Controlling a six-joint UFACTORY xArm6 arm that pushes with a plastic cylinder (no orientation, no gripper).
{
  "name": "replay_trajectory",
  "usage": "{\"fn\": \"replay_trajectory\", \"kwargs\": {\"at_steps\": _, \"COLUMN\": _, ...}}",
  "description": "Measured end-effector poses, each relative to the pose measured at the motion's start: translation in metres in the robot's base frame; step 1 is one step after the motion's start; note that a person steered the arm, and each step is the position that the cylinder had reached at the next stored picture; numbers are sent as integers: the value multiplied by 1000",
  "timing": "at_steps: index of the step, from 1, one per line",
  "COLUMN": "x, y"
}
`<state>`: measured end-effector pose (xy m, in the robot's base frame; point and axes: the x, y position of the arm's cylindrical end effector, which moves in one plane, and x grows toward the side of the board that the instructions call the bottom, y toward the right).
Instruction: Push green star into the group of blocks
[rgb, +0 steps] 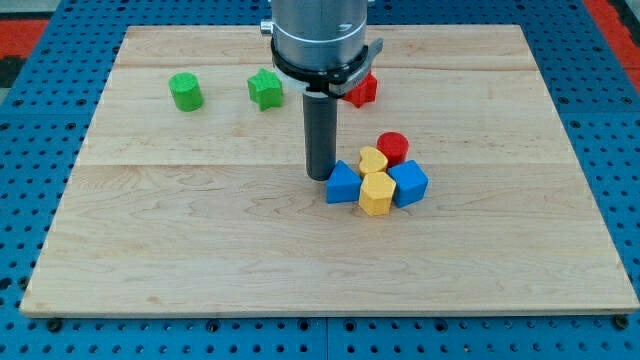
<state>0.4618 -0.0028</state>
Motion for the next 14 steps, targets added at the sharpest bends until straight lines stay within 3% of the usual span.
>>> {"fn": "replay_trajectory", "kwargs": {"at_steps": 1, "x": -5, "y": -18}}
{"fn": "replay_trajectory", "kwargs": {"at_steps": 3, "x": -33, "y": -170}}
{"fn": "replay_trajectory", "kwargs": {"at_steps": 7, "x": -171, "y": -120}}
{"fn": "replay_trajectory", "kwargs": {"at_steps": 9, "x": -93, "y": -52}}
{"fn": "replay_trajectory", "kwargs": {"at_steps": 10, "x": -90, "y": -44}}
{"fn": "replay_trajectory", "kwargs": {"at_steps": 12, "x": -160, "y": -29}}
{"fn": "replay_trajectory", "kwargs": {"at_steps": 14, "x": -122, "y": 21}}
